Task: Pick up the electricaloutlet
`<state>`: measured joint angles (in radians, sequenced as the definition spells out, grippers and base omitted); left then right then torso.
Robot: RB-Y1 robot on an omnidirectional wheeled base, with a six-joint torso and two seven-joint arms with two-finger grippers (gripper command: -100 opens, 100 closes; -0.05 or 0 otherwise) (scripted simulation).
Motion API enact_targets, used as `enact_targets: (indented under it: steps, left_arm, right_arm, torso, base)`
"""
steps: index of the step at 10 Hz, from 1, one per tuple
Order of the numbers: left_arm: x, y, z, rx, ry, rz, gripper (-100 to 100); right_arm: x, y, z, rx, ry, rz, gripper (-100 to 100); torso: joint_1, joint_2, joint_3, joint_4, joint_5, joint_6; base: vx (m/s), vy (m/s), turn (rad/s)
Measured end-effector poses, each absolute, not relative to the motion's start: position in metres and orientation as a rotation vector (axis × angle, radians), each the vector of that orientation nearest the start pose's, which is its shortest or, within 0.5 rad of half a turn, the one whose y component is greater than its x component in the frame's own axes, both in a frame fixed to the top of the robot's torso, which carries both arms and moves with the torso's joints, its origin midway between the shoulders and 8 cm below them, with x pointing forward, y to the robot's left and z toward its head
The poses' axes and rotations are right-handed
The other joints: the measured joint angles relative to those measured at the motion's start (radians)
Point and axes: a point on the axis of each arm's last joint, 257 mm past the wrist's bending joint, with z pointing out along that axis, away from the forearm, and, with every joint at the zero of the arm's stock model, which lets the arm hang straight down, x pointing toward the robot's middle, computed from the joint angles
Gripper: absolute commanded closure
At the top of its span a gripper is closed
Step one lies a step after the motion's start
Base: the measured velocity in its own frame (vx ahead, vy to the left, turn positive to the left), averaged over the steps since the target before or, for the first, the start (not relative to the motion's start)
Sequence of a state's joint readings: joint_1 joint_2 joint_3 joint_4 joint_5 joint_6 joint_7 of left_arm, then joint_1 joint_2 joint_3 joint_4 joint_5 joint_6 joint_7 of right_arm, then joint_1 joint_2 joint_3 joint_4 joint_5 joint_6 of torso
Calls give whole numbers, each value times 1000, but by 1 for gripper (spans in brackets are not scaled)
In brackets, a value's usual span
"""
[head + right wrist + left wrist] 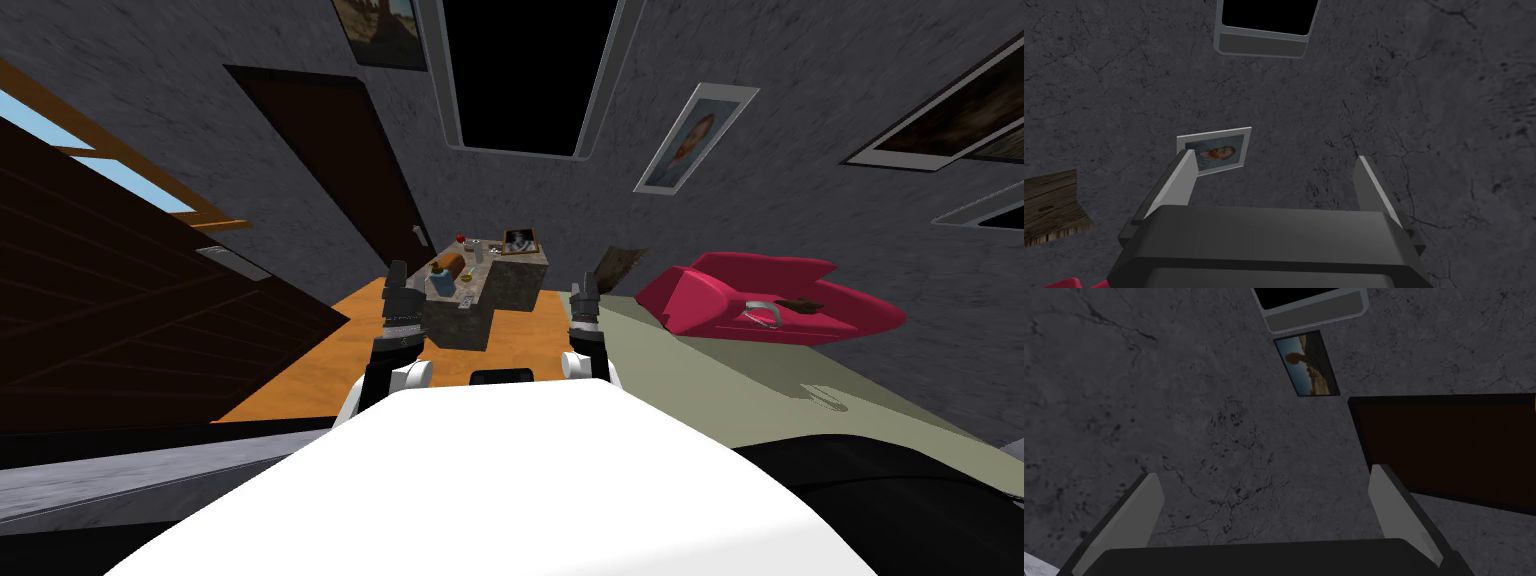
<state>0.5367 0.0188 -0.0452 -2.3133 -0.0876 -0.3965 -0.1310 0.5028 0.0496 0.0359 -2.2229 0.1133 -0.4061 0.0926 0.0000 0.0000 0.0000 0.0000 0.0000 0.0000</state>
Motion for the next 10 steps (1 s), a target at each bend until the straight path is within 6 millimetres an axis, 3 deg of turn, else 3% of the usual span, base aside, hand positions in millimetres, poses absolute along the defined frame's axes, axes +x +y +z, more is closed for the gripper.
enact_targets:
  steps: [10]
  left_arm:
    - [382, 264, -77, -668, 935, -1152, -100]
  right_arm:
    - [372, -265, -22, 708, 771, 1145, 0]
  torso:
    - [3, -1, -1, 0, 1, 0]
  base:
    - [11, 58, -28]
